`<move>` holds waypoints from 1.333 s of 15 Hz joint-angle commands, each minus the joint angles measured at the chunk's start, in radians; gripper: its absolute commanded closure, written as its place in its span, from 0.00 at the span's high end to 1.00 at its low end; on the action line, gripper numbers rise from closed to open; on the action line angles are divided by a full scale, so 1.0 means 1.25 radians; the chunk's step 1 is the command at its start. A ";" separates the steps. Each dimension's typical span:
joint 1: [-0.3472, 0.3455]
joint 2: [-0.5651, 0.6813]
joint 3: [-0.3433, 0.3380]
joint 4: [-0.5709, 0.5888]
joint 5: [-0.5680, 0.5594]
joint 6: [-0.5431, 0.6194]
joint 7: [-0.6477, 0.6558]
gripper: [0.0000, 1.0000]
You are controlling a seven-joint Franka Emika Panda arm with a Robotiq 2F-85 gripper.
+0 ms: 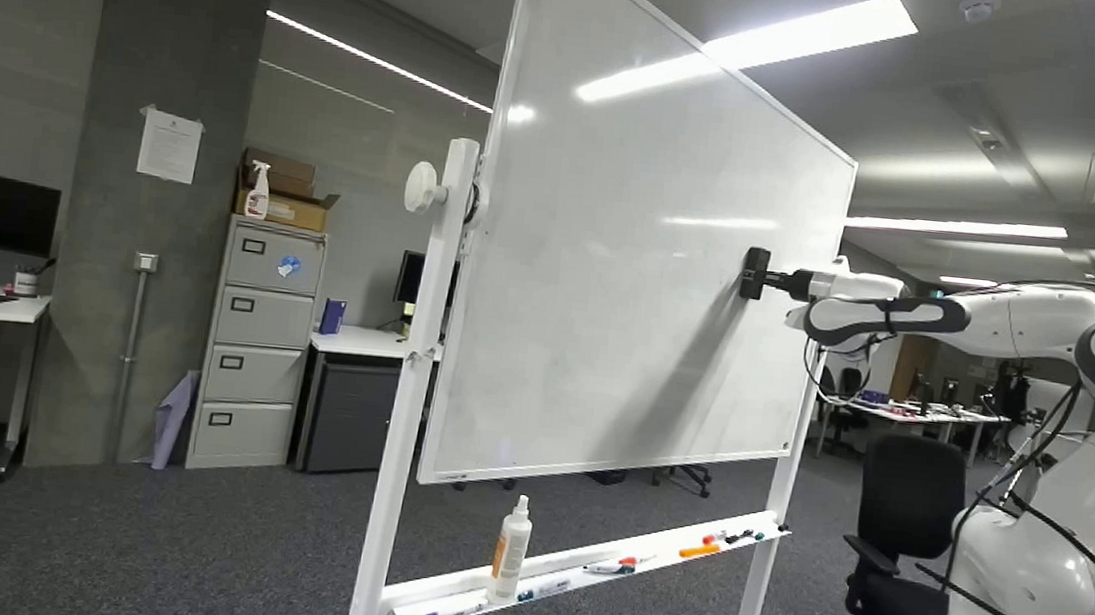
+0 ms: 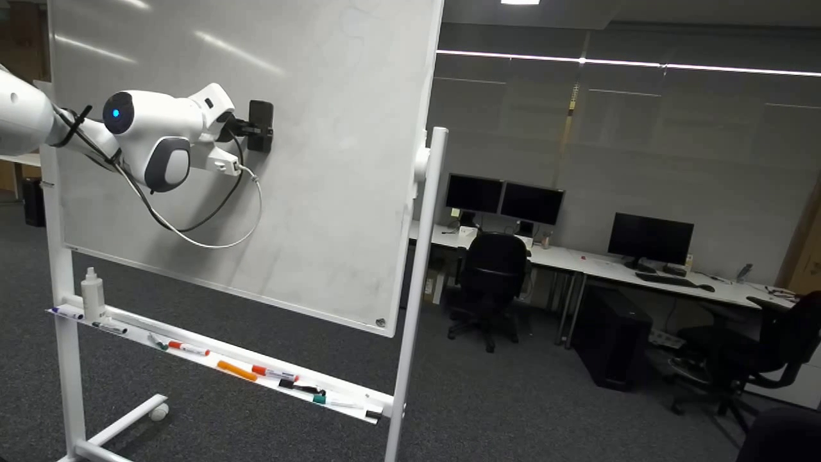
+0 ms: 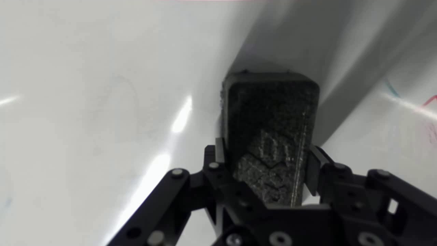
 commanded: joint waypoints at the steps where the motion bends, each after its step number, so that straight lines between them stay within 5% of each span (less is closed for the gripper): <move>1: 0.013 -0.007 0.034 -0.020 -0.015 0.000 -0.009 0.31; 11: 0.051 0.005 0.138 -0.099 -0.059 0.000 -0.014 0.31; 20: 0.123 0.014 0.137 -0.100 -0.098 -0.021 -0.016 0.31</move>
